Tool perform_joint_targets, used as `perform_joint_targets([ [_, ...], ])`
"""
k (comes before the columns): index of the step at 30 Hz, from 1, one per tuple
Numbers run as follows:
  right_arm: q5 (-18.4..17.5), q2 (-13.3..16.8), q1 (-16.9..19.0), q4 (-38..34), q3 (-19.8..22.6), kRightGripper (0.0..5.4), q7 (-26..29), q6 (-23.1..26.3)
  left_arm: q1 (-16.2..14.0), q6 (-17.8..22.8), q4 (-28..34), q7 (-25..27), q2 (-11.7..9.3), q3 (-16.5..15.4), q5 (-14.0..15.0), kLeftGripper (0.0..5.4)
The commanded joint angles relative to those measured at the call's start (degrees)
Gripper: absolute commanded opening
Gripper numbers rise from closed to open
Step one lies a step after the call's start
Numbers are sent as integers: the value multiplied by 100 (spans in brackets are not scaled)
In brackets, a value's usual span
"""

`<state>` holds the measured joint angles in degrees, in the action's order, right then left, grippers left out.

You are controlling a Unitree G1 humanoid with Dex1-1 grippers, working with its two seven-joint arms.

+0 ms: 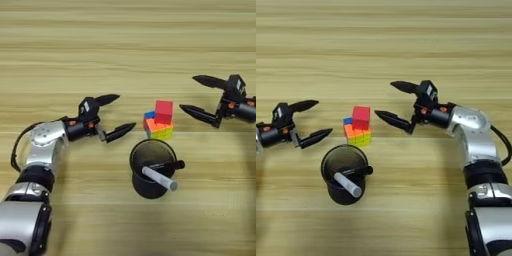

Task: Move the objects on the table

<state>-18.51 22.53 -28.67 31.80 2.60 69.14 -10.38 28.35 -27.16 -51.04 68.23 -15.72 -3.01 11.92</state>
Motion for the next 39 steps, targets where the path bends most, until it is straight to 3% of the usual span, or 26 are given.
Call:
perform_joint_targets([
  [1, -123, 173, 371, -680, 114, 537, -99, 72, -290, 176, 585, 133, -231, -86, 263, 540],
  [12, -319, 424, 1260, -2169, 153, 537, -351, 358, -736, 414, 1410, 198, -517, -64, 484, 540],
  [21, -457, 804, 2012, -3467, -38, 537, -245, 702, -638, 294, 1058, -205, -529, -76, 283, 540],
  [39, -829, 919, 2095, -3891, -594, 537, 286, 967, -374, -84, 175, -770, -468, -14, 16, 540],
])
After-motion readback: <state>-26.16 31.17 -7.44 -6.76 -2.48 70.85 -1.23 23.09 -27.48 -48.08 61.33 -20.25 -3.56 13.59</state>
